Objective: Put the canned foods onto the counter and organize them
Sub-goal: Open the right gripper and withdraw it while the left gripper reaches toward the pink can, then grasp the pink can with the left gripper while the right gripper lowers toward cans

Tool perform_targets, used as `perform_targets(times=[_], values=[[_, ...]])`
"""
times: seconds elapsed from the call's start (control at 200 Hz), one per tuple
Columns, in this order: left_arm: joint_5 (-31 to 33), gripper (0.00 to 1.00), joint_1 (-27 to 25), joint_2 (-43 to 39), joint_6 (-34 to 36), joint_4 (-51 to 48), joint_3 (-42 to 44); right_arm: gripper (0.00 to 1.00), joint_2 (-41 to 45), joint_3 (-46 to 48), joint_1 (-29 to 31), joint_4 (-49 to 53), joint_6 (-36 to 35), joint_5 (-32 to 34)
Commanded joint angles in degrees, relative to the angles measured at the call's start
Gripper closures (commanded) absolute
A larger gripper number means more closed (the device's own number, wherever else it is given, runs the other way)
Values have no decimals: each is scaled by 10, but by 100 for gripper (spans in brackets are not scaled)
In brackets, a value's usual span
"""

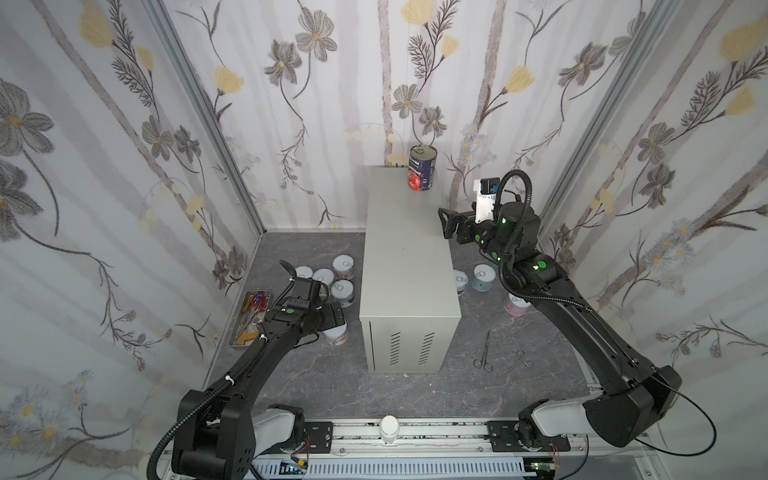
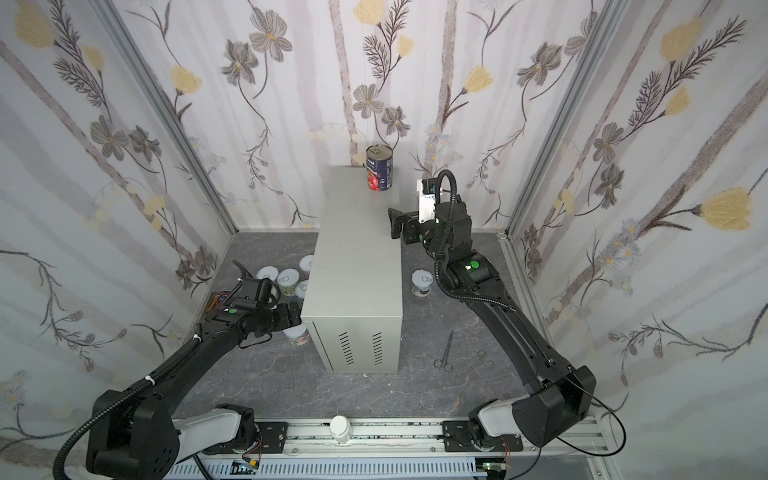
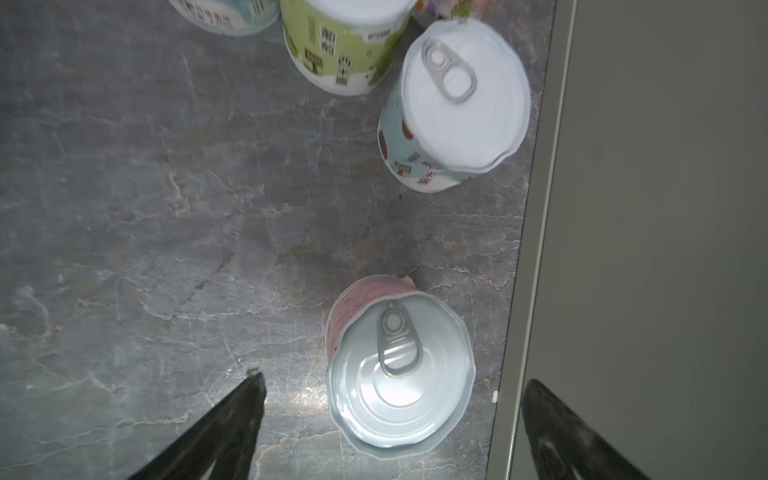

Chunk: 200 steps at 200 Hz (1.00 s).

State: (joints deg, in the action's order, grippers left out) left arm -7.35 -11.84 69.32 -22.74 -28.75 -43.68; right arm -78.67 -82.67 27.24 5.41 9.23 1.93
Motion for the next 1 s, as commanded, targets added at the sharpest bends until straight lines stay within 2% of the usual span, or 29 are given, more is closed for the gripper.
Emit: perform_targets(times=[0.0, 0.54, 0.769, 0.934, 0.994], values=[[-28, 3, -1, 6, -35, 22, 18, 0, 18, 21, 1, -8, 28, 10], [21, 4, -28, 50, -94, 107, 76, 0, 28, 55, 1, -5, 33, -14], [80, 15, -42, 92, -78, 98, 42, 0, 39, 63, 2, 2, 29, -16], [93, 30, -49, 120, -63, 69, 20, 0, 42, 68, 2, 6, 21, -11], [88, 32, -51, 122, -62, 61, 22, 0, 43, 67, 2, 9, 14, -9]])
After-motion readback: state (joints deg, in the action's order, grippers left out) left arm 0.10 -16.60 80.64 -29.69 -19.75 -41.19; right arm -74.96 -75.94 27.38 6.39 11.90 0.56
